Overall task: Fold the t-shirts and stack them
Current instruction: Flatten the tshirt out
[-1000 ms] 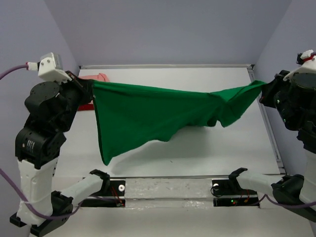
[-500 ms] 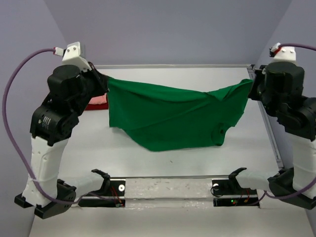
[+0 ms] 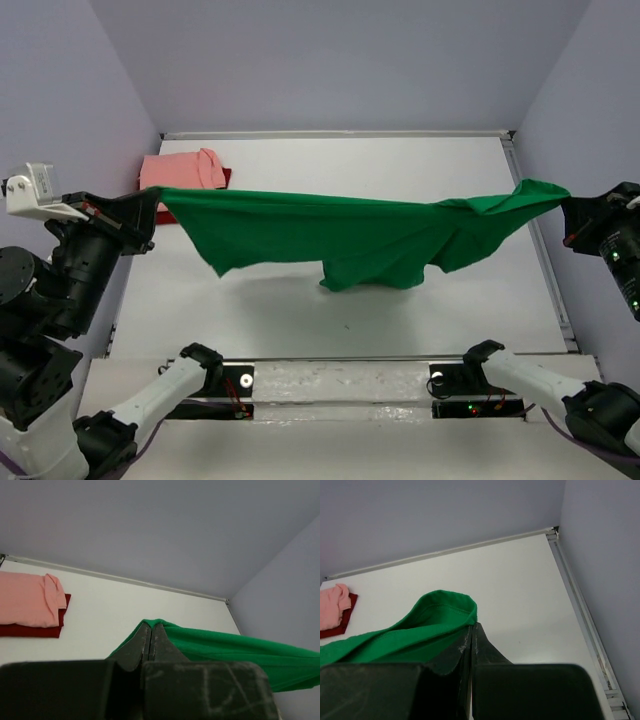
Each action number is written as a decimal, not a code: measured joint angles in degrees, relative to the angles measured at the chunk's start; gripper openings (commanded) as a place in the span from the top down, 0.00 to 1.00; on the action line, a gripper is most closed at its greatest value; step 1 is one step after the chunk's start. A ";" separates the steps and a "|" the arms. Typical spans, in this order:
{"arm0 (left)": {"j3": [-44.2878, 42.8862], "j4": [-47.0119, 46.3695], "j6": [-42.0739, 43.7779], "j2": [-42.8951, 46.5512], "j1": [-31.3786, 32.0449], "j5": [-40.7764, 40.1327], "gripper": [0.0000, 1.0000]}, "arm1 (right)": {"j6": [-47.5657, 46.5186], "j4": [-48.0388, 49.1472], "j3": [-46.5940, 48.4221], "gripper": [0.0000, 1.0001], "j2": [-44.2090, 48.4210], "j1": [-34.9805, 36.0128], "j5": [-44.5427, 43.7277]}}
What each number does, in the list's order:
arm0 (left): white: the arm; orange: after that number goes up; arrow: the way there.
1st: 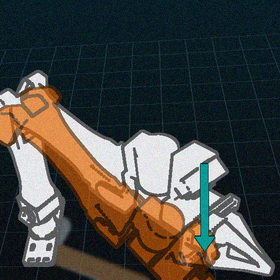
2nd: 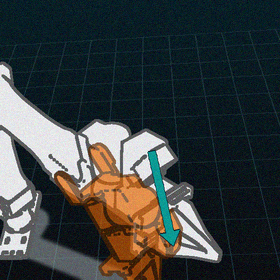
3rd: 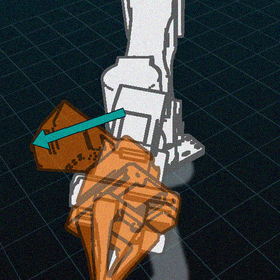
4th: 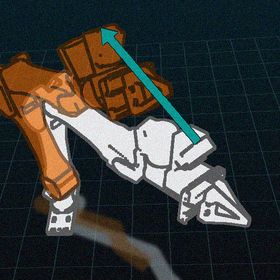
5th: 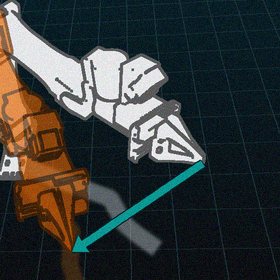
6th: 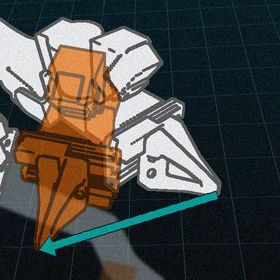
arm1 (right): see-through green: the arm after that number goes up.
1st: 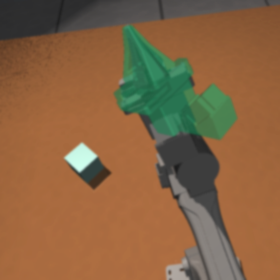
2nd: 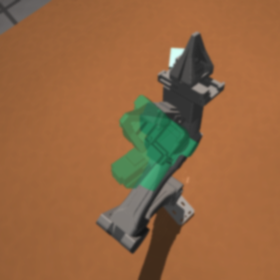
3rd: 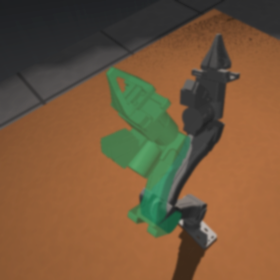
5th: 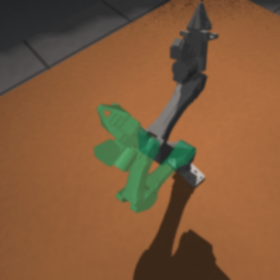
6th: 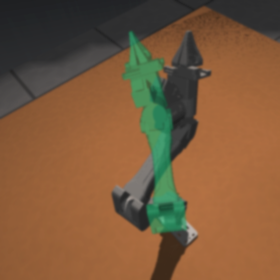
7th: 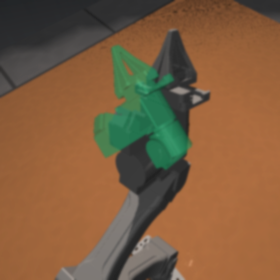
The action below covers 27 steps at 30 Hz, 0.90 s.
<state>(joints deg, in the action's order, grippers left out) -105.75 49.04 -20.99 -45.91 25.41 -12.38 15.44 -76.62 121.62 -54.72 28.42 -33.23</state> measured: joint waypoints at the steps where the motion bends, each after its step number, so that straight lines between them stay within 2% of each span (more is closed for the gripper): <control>1: 0.00 0.04 0.02 -0.11 -0.02 0.15 1.00 | -0.02 -0.09 0.09 1.00 -0.07 0.00 0.17; 15: -5.90 -1.46 0.98 -12.17 -0.02 3.74 1.00 | -2.60 1.29 0.37 1.00 -7.19 0.07 -1.46; 23: 3.13 -0.24 0.96 -4.11 -0.02 3.74 1.00 | -1.90 0.35 -0.72 1.00 -0.28 0.11 -1.51; 27: 3.87 -0.37 1.25 -1.68 -0.02 3.13 1.00 | -1.53 0.24 0.09 1.00 1.36 0.11 -2.01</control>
<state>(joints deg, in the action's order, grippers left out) -101.89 48.66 -19.75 -47.59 25.39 -9.26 13.91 -76.38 121.71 -53.36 28.53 -35.24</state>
